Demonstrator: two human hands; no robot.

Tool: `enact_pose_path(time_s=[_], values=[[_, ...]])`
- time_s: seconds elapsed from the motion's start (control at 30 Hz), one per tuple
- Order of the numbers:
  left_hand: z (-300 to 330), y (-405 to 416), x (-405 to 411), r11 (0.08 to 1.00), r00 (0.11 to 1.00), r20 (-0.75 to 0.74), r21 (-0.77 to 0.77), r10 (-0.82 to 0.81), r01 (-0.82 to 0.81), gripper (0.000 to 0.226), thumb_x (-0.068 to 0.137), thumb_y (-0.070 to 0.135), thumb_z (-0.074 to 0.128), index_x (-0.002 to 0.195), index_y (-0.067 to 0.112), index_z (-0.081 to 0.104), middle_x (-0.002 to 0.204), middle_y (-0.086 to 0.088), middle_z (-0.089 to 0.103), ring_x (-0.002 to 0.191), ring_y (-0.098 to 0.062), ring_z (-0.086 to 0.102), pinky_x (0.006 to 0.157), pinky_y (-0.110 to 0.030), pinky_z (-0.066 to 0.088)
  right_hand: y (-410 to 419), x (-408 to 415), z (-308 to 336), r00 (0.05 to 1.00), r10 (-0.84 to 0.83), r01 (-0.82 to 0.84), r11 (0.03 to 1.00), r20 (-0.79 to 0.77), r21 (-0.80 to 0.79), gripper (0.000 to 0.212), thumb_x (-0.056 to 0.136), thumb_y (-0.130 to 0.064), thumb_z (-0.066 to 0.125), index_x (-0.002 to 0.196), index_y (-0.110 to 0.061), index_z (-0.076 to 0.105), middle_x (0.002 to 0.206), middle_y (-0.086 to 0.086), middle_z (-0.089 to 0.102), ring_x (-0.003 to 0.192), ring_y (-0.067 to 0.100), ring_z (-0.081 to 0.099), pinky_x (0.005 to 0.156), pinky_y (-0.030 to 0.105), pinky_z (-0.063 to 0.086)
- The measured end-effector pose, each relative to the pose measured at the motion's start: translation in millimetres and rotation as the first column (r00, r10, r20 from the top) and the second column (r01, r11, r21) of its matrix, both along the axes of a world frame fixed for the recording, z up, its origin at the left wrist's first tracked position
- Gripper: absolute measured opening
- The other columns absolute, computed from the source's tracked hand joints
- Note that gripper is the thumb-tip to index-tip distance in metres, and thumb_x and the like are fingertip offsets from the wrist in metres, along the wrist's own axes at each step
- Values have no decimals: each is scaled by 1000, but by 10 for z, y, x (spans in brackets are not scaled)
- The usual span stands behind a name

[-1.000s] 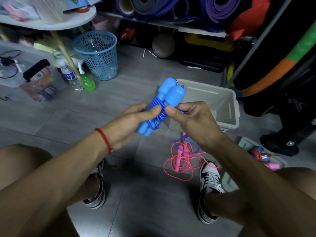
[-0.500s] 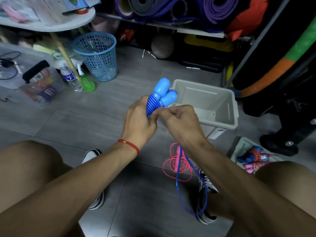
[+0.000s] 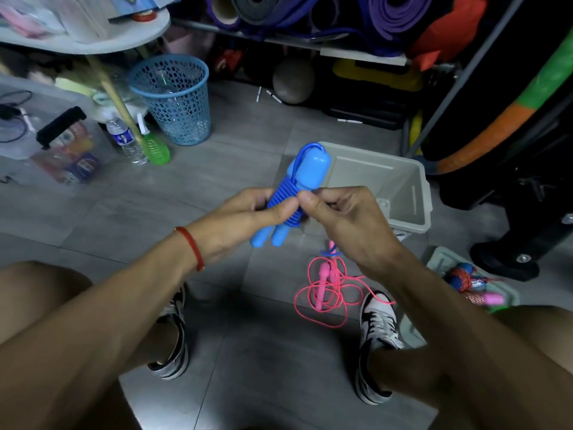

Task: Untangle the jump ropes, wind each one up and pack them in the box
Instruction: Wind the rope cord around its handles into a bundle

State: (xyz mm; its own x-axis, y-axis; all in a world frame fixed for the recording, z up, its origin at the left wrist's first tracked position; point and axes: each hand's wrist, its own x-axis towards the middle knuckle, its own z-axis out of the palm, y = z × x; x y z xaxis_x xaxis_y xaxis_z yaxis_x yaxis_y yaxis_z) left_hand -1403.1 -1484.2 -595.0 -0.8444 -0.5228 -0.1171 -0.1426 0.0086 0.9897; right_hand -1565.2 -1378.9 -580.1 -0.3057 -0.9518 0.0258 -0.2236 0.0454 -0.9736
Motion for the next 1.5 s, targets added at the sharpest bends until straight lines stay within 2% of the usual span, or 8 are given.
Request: enact_pose_path(time_s=[0.23,0.5,0.8,0.9,1.0,1.13,1.27,1.5], values=[[-79,46,-98,964,966,83,-126,245,-234,26,88,31,70,109,17,63,83,-4,69,70,-24,69,79,-56,59,-45,56,-105,962,-248,251,968,-110,9,31,87,-39,75,81,-8,78,61,17,54,62,13,37,56,36,37],[-236,136,-252,605,775,68,-669,629,-432,28,87,38,71,105,18,63,85,-3,70,83,-28,64,66,-30,43,-89,314,-159,909,-394,410,905,-138,115,44,85,-41,75,72,1,68,50,-1,30,49,11,23,45,27,24],[-427,304,-330,489,909,-92,-819,406,-301,52,80,26,73,128,12,61,106,-8,59,97,-30,59,86,-42,50,-158,244,-109,841,-537,540,821,-69,188,69,72,-63,79,38,-16,42,38,-9,29,42,11,27,46,28,26],[-331,352,-339,703,928,-146,-615,343,-357,56,80,36,67,132,18,60,111,-3,60,104,-19,61,93,-35,50,-190,98,-102,893,-449,445,890,22,104,53,76,-58,78,55,-12,63,46,-5,45,50,9,36,54,27,34],[-104,236,-290,933,934,-90,-70,346,-352,69,79,43,71,141,23,49,117,-2,67,102,-12,66,84,-26,53,-141,24,22,962,-240,240,971,134,14,36,89,-37,74,65,-11,72,52,3,52,53,5,39,53,21,36],[98,146,-115,888,993,-114,456,-11,63,50,90,23,59,133,-2,52,115,-19,63,85,-33,65,76,-41,54,-48,-4,89,951,52,-42,998,303,-39,27,92,-23,64,77,-3,72,77,8,73,69,11,67,69,25,57],[-11,95,-201,990,992,0,70,123,-123,27,94,26,62,114,9,61,89,-13,66,58,-15,46,56,-31,39,-123,-36,-58,993,-119,119,993,7,12,35,94,-37,67,72,-11,76,57,14,53,56,4,42,50,28,36],[-211,34,-260,756,842,178,-560,510,-340,31,90,31,69,113,14,56,98,-5,68,91,-26,63,68,-29,41,-167,157,-174,942,-293,322,929,-165,185,46,92,-43,67,80,1,73,49,-5,32,47,9,25,47,26,26]])
